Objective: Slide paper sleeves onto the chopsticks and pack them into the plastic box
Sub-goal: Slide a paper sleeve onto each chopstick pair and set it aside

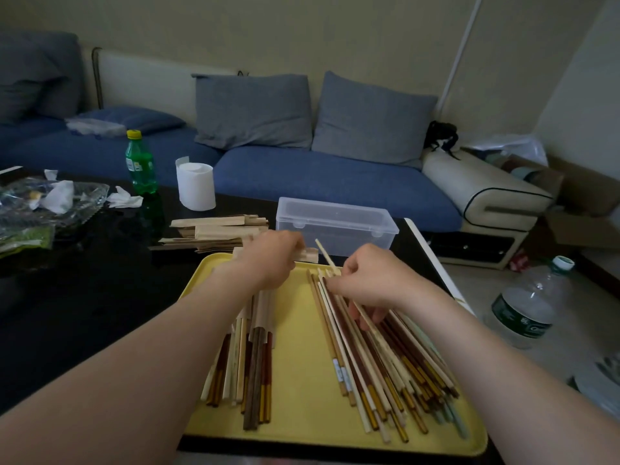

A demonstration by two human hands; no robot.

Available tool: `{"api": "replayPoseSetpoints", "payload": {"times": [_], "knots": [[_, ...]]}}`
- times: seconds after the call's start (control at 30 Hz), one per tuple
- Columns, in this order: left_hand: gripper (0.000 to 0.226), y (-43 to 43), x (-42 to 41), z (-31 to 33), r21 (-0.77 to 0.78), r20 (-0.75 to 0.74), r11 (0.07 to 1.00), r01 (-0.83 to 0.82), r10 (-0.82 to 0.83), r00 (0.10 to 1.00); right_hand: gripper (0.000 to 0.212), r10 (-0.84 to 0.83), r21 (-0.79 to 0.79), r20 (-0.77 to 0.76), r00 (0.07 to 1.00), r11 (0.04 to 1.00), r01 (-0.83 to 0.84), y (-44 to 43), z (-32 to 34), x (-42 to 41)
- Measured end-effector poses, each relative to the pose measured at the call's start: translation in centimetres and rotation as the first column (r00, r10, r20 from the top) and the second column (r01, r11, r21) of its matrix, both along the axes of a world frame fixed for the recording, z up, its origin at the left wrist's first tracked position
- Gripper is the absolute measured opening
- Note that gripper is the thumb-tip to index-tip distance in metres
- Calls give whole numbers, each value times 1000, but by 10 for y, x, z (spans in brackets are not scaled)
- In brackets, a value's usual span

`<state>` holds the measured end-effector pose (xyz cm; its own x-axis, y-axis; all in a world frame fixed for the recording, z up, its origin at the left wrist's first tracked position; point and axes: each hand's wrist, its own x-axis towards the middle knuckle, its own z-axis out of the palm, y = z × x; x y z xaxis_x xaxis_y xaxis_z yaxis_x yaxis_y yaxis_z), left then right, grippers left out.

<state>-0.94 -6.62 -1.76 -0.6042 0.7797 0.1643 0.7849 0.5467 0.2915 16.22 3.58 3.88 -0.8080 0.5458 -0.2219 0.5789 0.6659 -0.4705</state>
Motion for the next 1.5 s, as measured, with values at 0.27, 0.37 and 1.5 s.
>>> {"api": "replayPoseSetpoints", "payload": {"times": [0.27,0.37,1.5], "knots": [[37,-1,1,3,1,-18,1000,22,-22,1000,28,58,4,113,992,998,-59,6,-2,2],[42,0,3,6,14,-87,998,65,-63,994,19,81,-46,50,995,996,-79,8,-5,1],[45,11,34,32,398,899,804,-442,-244,365,94,-215,-635,-152,965,769,72,4,-1,4]]}}
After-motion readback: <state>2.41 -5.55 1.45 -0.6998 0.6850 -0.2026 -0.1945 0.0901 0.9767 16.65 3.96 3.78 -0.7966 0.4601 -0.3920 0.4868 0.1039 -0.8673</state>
